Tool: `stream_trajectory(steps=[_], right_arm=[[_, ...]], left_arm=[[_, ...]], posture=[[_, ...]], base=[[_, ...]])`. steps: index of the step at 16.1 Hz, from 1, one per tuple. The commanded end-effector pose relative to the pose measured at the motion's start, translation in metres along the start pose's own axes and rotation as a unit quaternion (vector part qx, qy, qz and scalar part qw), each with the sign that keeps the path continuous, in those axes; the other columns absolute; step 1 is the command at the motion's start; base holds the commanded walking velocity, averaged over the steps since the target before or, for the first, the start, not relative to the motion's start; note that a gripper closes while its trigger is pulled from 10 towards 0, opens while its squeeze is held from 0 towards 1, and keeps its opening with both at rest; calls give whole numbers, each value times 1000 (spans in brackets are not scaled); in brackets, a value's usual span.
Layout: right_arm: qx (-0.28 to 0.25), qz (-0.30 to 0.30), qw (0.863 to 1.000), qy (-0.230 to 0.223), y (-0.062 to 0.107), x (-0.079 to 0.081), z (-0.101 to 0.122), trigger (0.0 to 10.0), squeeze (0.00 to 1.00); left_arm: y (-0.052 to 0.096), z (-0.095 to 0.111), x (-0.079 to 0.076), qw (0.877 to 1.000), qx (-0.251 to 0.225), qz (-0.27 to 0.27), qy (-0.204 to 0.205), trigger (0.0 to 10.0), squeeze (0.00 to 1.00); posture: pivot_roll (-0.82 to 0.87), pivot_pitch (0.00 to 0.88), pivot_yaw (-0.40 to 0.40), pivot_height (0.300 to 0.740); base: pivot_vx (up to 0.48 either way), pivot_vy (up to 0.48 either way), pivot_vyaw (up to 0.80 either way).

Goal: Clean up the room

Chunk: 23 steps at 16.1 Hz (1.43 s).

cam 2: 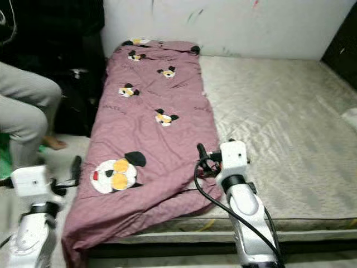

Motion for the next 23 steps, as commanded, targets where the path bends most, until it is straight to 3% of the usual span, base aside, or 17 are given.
stream_trajectory(steps=[1, 4, 7, 9, 14, 19, 23], right_arm=[[-5, -4, 1000, 11, -2, -3, 4, 10000, 0], [-17, -21, 1000, 9, -11, -6, 11, 10000, 0], [-18, -46, 999, 1, -6, -9, 10, 10000, 0], [-11, -36, 999, 2, 0, -4, 5, 10000, 0], [-1, -17, 1000, 3, 0, -1, 2, 10000, 0], [3, -14, 1000, -3, -2, -1, 2, 10000, 0], [1, -3, 1000, 0, -1, 1, 4, 10000, 0]], left_arm=[[-6, -2, -12, 1000, 10, -21, 9, 10000, 0], [-14, -5, -24, 999, 15, -40, 21, 10000, 0], [-25, -2, -36, 997, 16, -76, 22, 10000, 0], [-27, -1, -33, 997, 14, -67, 24, 10000, 0], [-17, -4, -29, 998, 19, -58, 32, 10000, 0], [-18, -2, -26, 998, 17, -52, 33, 10000, 0], [-20, 0, -28, 998, 12, -41, 36, 10000, 0]], posture=[[-22, 33, 10, 740], [-49, 32, 35, 740], [-78, 36, 85, 740], [-72, 38, 76, 740], [-40, 59, 28, 740], [-33, 73, 17, 740], [-38, 90, 13, 740]], base=[[0, 0, 0], [0, 0, 0], [0, 0, 0], [0, 0, 0], [0, 0, 0], [0, 0, -800], [0, 0, 0]])
Point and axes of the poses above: a point about 5 cm out from each wrist's last joint towards the gripper, its own y axis pointing back from the gripper into the wrist, its own z axis along the axis of the wrist's last joint, x = y × z, the point moved 1 cm from there along -y, pointing out of the wrist towards the gripper, and after that the axes turned 5 degrees about y, right-handed, at the moved point
